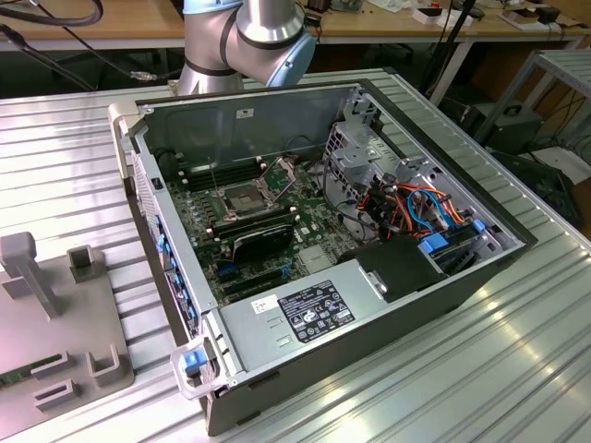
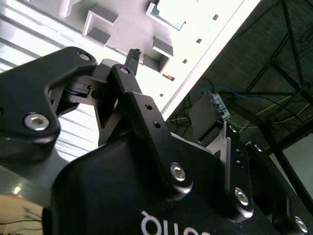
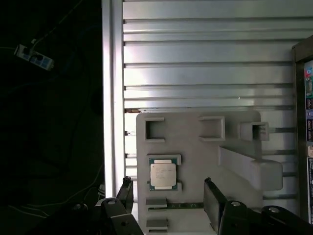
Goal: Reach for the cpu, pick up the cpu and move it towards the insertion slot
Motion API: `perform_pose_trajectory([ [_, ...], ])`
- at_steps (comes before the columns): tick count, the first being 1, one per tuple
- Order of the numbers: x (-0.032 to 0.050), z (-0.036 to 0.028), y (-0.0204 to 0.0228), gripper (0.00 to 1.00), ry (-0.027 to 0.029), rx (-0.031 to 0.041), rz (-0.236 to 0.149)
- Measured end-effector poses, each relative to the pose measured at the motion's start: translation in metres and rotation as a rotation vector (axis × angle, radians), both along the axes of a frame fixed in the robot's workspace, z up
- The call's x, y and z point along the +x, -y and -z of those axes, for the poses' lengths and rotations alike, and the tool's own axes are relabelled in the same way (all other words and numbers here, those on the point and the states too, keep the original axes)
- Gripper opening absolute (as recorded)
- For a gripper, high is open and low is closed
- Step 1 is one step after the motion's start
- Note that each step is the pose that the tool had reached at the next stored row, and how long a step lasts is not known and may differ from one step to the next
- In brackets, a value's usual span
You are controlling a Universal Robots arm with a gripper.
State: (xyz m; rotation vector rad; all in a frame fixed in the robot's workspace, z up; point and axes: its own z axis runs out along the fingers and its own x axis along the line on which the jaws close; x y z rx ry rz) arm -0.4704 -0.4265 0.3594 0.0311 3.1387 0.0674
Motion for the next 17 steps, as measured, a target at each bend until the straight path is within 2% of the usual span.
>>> perform_pose_trajectory([
  [11, 0.0000, 0.0103, 0.0000, 0.69, 0.0001, 0.0000, 0.000],
  [17, 0.0000, 0.0128, 0.0000, 0.69, 0.0000, 0.0000, 0.000],
])
